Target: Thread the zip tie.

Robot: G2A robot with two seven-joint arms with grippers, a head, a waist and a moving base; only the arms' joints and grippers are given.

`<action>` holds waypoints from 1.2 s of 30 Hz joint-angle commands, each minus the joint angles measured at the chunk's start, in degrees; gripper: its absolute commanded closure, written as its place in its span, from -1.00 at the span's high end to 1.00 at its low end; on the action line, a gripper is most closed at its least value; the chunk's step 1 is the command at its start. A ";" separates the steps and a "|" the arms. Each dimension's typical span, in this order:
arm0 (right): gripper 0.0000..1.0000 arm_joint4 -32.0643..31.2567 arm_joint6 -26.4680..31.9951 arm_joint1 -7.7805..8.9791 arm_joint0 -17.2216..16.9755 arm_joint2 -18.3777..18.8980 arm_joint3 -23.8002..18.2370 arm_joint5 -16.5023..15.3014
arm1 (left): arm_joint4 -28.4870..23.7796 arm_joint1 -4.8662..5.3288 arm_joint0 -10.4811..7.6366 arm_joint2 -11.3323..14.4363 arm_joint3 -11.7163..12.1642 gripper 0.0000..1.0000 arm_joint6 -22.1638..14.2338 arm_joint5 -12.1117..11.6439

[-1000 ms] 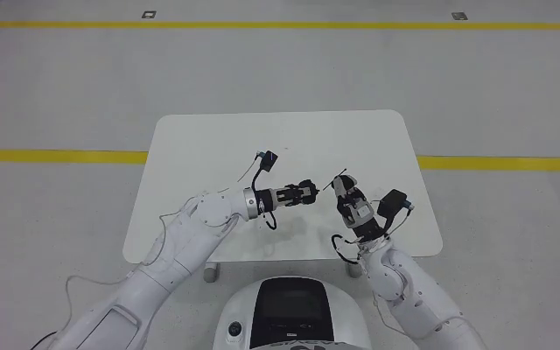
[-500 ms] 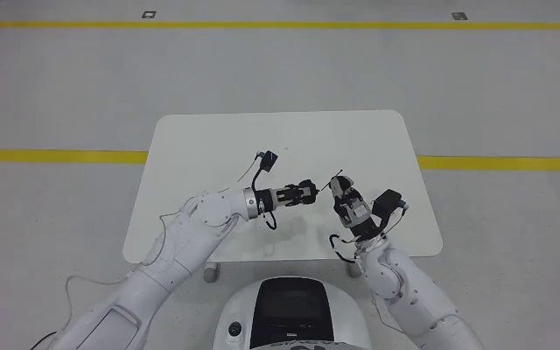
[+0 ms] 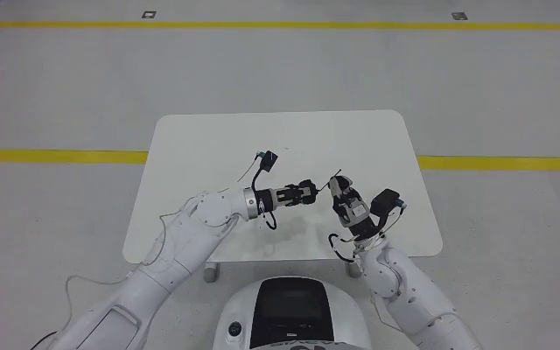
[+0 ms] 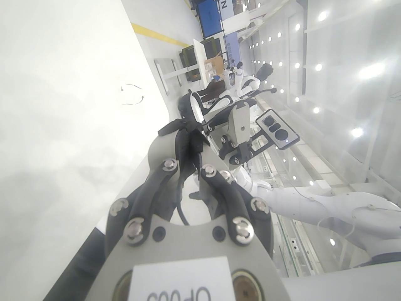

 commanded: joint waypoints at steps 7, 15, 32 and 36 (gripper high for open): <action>-1.00 -0.34 -0.12 -0.22 -0.20 0.01 -0.20 0.01 | 0.00 0.00 0.00 0.00 0.00 -1.00 0.00 0.00; -1.00 -0.44 0.69 -0.36 -0.17 0.15 0.01 0.01 | 0.00 0.00 0.00 0.00 0.00 -1.00 0.00 0.00; -1.00 -0.97 0.78 -0.84 -0.22 0.62 0.26 0.01 | 0.00 0.00 0.00 0.00 0.00 -1.00 0.00 0.00; -1.00 -1.18 0.36 -0.85 -0.29 0.60 0.15 0.01 | 0.00 0.00 0.00 0.00 0.00 -1.00 0.00 0.00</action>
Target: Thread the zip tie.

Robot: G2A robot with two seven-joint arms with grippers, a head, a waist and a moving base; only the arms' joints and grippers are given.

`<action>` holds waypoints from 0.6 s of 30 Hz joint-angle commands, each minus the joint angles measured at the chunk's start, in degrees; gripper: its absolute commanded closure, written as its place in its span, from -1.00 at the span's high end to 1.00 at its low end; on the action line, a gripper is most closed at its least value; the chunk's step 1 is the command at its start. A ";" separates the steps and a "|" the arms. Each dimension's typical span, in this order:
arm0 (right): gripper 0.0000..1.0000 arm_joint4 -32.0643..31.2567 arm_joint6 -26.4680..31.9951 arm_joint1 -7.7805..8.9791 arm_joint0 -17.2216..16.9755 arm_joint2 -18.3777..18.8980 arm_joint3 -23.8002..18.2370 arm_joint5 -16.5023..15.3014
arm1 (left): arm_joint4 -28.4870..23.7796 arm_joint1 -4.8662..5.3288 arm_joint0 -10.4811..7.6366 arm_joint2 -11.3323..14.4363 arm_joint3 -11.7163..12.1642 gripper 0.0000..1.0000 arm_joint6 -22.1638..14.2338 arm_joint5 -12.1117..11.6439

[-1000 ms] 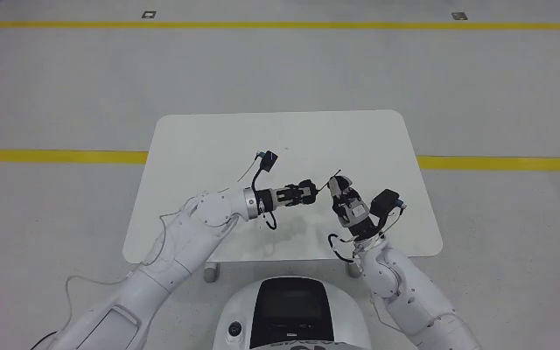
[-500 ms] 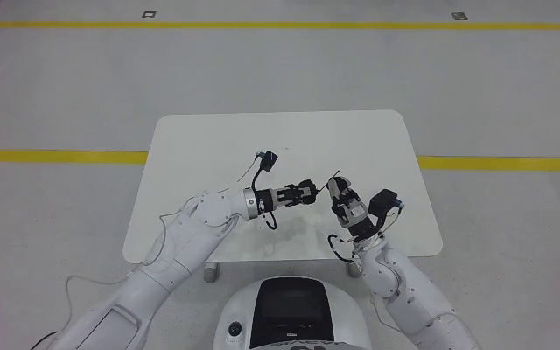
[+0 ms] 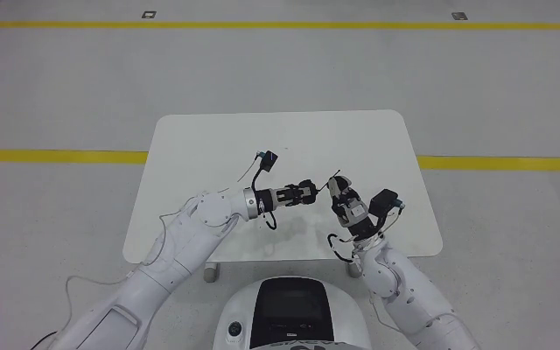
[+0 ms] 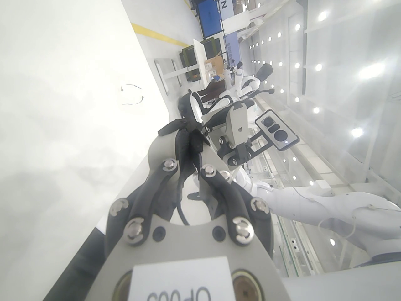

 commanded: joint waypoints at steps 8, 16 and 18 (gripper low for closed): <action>-1.00 -0.20 -0.64 -0.05 0.06 0.05 0.00 0.00 | 0.00 0.00 0.00 0.00 0.00 -1.00 0.00 0.00; -1.00 -0.39 -0.96 -0.09 0.09 -0.01 0.10 0.00 | 0.00 0.00 0.00 0.00 0.00 -1.00 0.00 0.00; -1.00 -0.38 -0.88 -0.11 0.13 -0.07 0.23 0.00 | 0.00 0.00 0.00 0.00 0.00 -1.00 0.00 0.00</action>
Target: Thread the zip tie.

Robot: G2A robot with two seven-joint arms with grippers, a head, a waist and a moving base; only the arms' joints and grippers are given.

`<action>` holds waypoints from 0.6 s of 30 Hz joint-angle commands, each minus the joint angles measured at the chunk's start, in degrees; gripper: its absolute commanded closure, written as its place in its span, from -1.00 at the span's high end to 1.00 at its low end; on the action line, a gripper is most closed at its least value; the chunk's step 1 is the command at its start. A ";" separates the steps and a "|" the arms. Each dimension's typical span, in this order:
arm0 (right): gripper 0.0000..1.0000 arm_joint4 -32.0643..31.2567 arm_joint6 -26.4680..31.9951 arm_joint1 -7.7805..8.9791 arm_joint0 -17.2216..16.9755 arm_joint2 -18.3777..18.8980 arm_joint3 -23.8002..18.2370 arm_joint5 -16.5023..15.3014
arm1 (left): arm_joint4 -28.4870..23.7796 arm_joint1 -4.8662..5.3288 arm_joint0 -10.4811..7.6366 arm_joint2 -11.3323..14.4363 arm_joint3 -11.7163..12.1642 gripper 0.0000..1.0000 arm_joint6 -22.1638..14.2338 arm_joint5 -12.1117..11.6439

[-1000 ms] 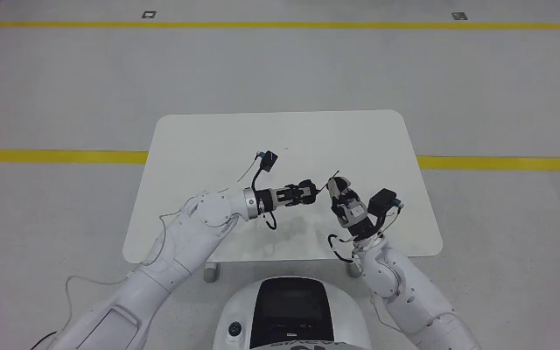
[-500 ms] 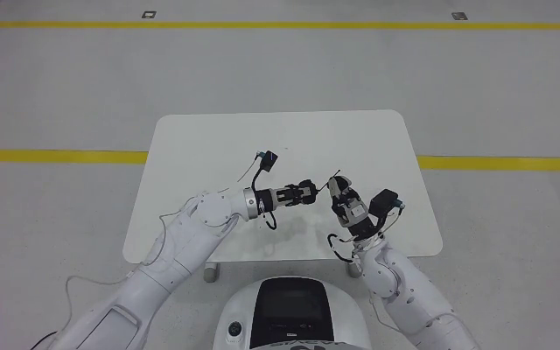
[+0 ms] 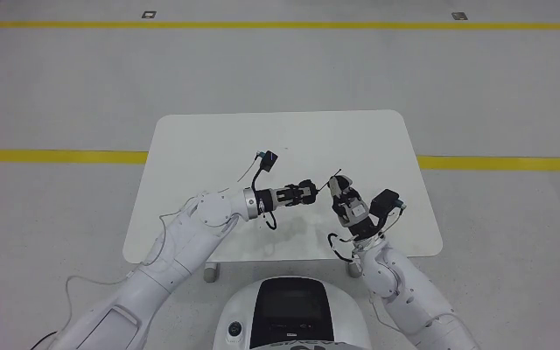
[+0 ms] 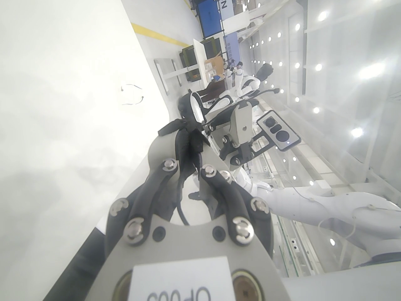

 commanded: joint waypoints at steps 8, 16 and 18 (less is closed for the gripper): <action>-1.00 -0.09 0.85 -0.19 0.51 -0.25 0.98 0.00 | 0.00 0.00 0.00 0.00 0.00 -1.00 0.00 0.00; -1.00 -0.21 1.72 -0.35 0.54 0.00 1.37 0.00 | 0.00 0.00 0.00 0.00 0.00 -1.00 0.00 0.00; -1.00 -0.27 2.06 -0.41 0.56 0.14 1.62 0.06 | 0.00 0.00 0.00 0.00 0.00 -1.00 0.00 0.00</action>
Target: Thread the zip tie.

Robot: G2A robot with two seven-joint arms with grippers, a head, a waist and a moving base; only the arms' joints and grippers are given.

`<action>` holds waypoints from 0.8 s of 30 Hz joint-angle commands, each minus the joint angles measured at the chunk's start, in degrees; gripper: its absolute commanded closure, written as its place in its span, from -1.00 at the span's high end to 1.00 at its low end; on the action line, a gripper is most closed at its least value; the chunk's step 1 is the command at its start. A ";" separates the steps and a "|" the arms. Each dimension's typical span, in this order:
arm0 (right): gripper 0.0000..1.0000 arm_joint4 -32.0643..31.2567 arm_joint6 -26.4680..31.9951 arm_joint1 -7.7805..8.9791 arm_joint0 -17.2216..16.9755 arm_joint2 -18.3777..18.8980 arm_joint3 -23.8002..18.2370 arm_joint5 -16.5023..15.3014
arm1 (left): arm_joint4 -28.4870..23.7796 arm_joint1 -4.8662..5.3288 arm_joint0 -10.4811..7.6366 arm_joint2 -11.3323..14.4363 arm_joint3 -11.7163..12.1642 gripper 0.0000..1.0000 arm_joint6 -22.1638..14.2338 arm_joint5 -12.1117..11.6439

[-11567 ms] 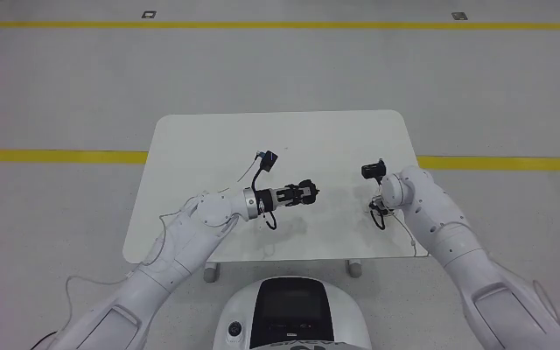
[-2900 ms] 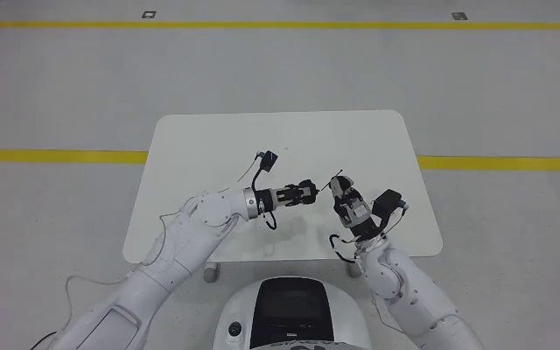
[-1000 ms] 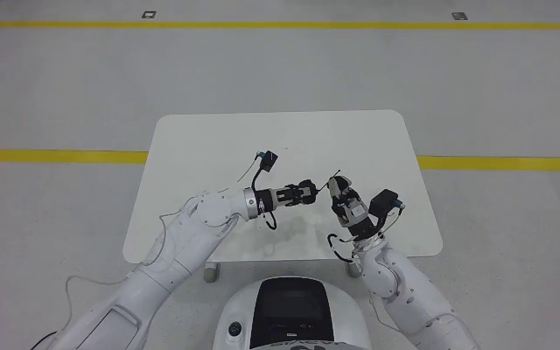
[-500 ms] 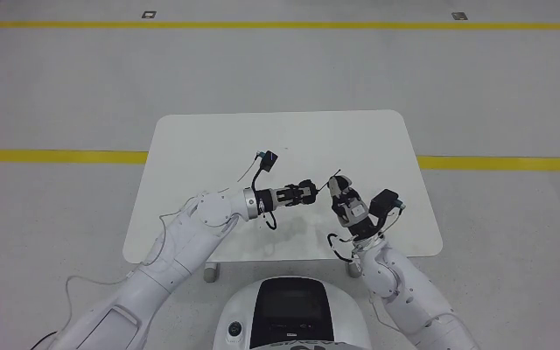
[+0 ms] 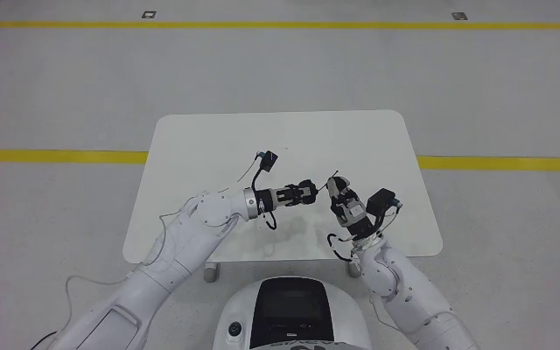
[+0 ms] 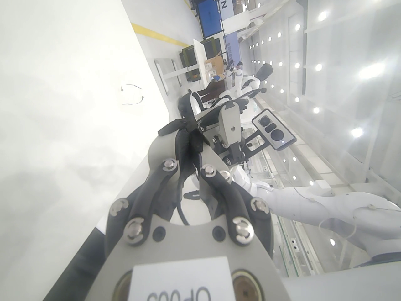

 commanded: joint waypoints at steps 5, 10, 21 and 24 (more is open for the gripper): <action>-1.00 0.66 0.15 -0.24 -0.05 0.34 0.14 0.00 | 0.00 0.00 0.00 0.00 0.00 -1.00 0.00 0.00; -1.00 1.52 0.20 -0.14 -0.02 -0.66 -0.75 0.00 | 0.00 0.00 0.00 0.00 0.00 -1.00 0.00 0.00; -1.00 1.96 -0.27 0.47 0.52 -1.79 -0.29 0.00 | 0.00 0.00 0.00 0.00 0.00 -1.00 0.00 0.00; -1.00 2.26 0.07 0.61 0.73 -1.66 0.32 0.00 | 0.00 0.00 0.00 0.00 0.00 -1.00 0.00 0.00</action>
